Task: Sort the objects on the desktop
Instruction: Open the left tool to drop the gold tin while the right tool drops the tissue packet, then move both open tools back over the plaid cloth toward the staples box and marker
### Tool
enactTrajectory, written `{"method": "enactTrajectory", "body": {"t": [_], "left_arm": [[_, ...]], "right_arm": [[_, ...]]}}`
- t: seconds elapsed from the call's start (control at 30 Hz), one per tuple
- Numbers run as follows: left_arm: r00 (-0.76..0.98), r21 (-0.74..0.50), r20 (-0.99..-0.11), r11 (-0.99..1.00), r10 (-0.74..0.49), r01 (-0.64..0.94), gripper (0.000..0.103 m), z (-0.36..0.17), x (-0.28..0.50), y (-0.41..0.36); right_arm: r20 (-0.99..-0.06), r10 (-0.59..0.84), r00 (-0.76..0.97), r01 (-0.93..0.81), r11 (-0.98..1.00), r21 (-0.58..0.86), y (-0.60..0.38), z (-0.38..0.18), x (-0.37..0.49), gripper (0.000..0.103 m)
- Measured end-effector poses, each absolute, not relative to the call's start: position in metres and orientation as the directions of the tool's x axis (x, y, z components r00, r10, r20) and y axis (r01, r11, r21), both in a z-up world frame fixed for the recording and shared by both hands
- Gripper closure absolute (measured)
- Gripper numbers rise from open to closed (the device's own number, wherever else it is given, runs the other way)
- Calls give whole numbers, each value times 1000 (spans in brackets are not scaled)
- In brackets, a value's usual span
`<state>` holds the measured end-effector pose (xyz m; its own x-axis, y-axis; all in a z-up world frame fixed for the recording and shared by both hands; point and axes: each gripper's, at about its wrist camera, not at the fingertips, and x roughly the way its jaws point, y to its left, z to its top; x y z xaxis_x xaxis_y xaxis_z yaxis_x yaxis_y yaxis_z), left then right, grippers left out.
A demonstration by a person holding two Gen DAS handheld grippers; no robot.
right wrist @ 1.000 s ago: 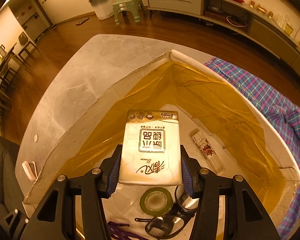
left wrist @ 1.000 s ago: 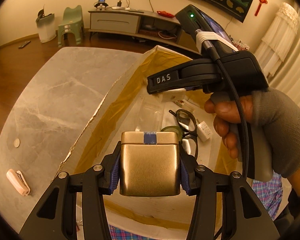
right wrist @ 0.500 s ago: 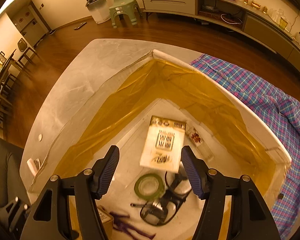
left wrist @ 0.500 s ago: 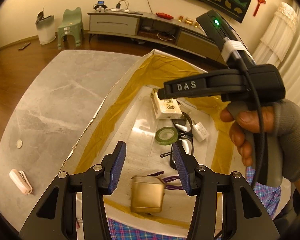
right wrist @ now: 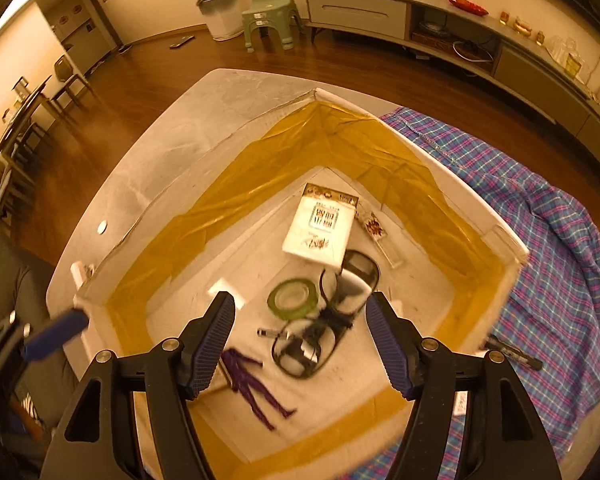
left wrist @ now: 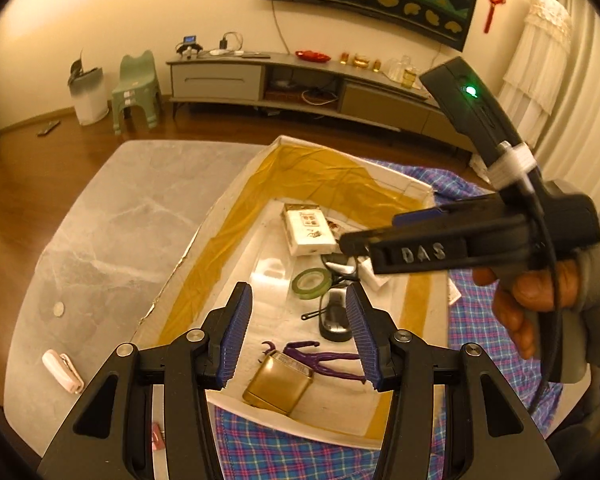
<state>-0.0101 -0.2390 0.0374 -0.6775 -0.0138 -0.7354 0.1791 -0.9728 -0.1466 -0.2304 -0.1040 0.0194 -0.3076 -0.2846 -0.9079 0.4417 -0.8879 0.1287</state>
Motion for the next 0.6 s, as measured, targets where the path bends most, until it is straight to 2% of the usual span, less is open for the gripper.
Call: {"method": "enactTrajectory", "body": {"t": [0.2, 0.6], "left_arm": [[-717, -133, -696, -979, -17, 152, 51, 55, 1, -225], [-775, -132, -632, -988, 26, 74, 51, 76, 16, -190]], "right_arm": [[-870, -296, -394, 482, -873, 79, -86, 42, -191, 34], [-703, -377, -603, 495, -868, 41, -36, 84, -106, 34]]}}
